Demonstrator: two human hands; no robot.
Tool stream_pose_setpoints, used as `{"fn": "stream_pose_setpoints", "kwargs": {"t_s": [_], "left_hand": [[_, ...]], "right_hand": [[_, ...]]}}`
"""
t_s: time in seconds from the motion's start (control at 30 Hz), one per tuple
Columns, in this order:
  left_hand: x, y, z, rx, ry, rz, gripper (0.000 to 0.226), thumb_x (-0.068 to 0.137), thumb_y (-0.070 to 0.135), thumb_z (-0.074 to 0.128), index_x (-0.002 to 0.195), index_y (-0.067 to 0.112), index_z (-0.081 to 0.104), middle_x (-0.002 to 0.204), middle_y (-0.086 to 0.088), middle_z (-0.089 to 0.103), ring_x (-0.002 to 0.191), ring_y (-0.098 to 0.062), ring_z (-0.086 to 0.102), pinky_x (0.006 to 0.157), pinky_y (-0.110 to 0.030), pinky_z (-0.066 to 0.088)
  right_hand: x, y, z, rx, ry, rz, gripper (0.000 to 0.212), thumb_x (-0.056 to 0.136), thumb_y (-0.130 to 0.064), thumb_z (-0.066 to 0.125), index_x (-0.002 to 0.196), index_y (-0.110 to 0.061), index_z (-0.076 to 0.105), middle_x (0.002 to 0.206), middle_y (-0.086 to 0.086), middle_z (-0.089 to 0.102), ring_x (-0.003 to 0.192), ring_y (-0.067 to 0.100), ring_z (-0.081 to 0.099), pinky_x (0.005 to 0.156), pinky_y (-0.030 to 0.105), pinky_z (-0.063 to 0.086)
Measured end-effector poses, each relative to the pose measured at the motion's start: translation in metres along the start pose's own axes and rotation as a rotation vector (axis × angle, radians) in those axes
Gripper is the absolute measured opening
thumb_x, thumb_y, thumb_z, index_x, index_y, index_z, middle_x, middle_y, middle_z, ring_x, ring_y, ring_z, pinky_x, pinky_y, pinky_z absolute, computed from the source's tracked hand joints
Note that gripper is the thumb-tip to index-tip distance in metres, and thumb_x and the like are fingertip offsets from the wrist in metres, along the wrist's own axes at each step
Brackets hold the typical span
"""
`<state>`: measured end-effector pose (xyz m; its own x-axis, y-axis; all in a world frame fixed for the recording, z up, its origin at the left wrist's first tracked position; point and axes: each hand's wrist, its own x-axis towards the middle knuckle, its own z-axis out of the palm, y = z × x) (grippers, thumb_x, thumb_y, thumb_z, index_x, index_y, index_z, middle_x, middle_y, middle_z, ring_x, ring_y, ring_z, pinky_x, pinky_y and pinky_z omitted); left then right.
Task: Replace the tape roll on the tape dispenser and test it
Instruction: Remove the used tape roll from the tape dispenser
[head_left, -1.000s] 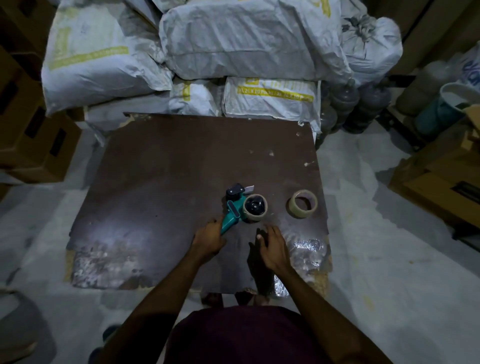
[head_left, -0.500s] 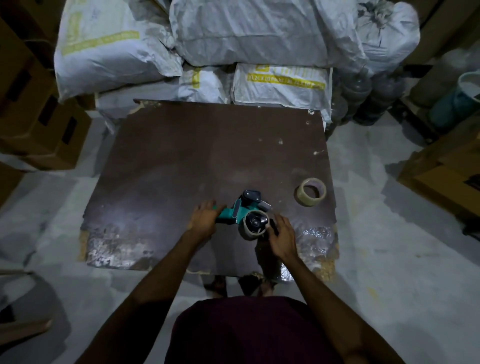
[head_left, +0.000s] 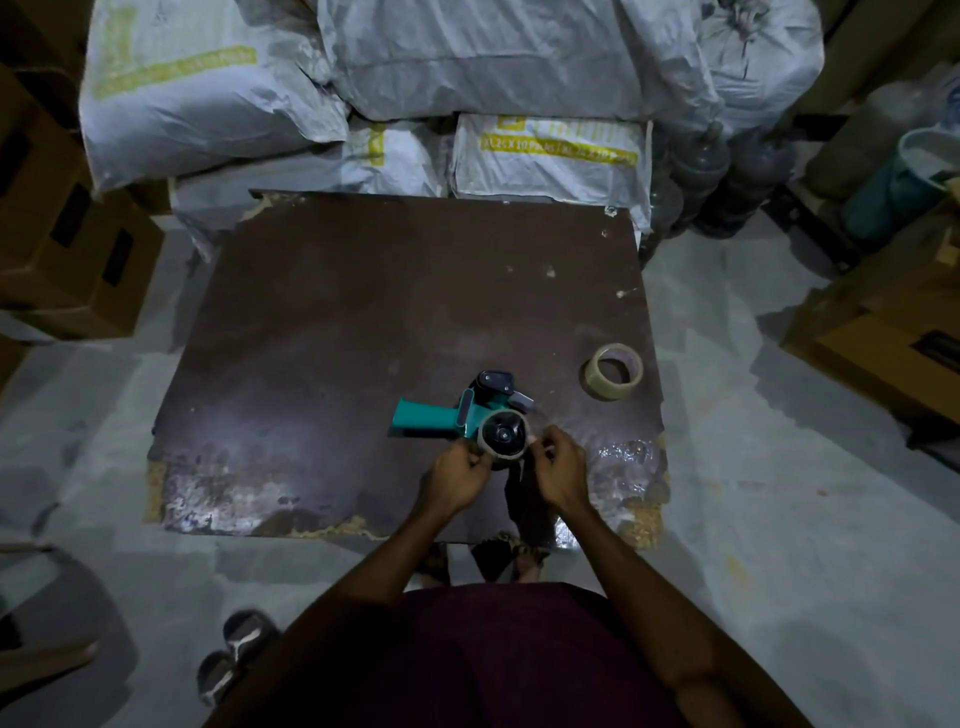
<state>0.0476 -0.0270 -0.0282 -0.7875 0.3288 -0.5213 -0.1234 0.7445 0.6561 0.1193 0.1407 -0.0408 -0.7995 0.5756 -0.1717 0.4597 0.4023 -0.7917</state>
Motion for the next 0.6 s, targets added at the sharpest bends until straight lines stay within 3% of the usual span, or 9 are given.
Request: {"fn": "stream_pose_setpoints", "kwargs": {"t_s": [0.07,0.17,0.4,0.47,0.53,0.6], "left_hand": [[0.022,-0.018,0.022,-0.162,-0.059,-0.095,0.046,0.085,0.072,0.058,0.080,0.028,0.065,0.080,0.001,0.073,0.087,-0.029,0.072,0.078,-0.042,0.060],[0.064,-0.051,0.051,-0.346,-0.074,-0.164,0.066,0.066,0.096,0.053,0.090,0.037,0.073,0.084,0.002,0.079,0.081,-0.031,0.076,0.080,-0.056,0.063],[0.057,-0.023,0.030,-0.407,0.060,-0.316,0.070,0.059,0.083,0.058,0.095,0.025,0.074,0.086,-0.002,0.078,0.082,-0.028,0.074,0.081,-0.047,0.064],[0.053,-0.015,0.025,-0.453,0.070,-0.364,0.070,0.055,0.079,0.062,0.098,0.025,0.073,0.088,-0.002,0.078,0.080,-0.026,0.074,0.079,-0.046,0.065],[0.060,-0.020,0.028,-0.503,0.050,-0.371,0.069,0.052,0.074,0.068,0.100,0.025,0.073,0.086,-0.002,0.078,0.075,-0.023,0.073,0.073,-0.040,0.066],[0.068,-0.025,0.031,-0.528,0.027,-0.383,0.069,0.050,0.069,0.074,0.103,0.025,0.073,0.086,0.002,0.080,0.077,-0.020,0.077,0.077,-0.042,0.066]], "right_hand": [[0.000,-0.001,0.003,0.050,-0.030,0.043,0.005,0.097,-0.026,0.059,0.096,-0.023,0.056,0.093,0.002,0.069,0.088,0.021,0.066,0.078,0.046,0.057],[0.001,-0.008,0.005,0.072,-0.111,0.074,0.019,0.100,-0.031,0.056,0.115,-0.021,0.062,0.108,0.004,0.072,0.099,0.019,0.068,0.086,0.040,0.057],[0.012,-0.013,0.000,-0.037,-0.072,0.200,0.034,0.100,-0.040,0.057,0.084,-0.010,0.057,0.082,0.010,0.065,0.079,0.028,0.062,0.063,0.032,0.038],[0.015,-0.018,-0.001,0.001,-0.088,0.193,0.025,0.099,-0.035,0.058,0.091,-0.012,0.055,0.088,0.007,0.064,0.081,0.023,0.060,0.063,0.028,0.038],[0.018,-0.023,-0.001,0.082,-0.137,0.186,0.020,0.100,-0.029,0.060,0.108,-0.011,0.062,0.100,0.004,0.068,0.091,0.018,0.063,0.075,0.024,0.044],[0.024,-0.024,0.001,0.100,-0.186,0.188,0.024,0.101,-0.027,0.059,0.116,-0.010,0.066,0.107,0.005,0.071,0.098,0.018,0.067,0.082,0.024,0.046]]}}
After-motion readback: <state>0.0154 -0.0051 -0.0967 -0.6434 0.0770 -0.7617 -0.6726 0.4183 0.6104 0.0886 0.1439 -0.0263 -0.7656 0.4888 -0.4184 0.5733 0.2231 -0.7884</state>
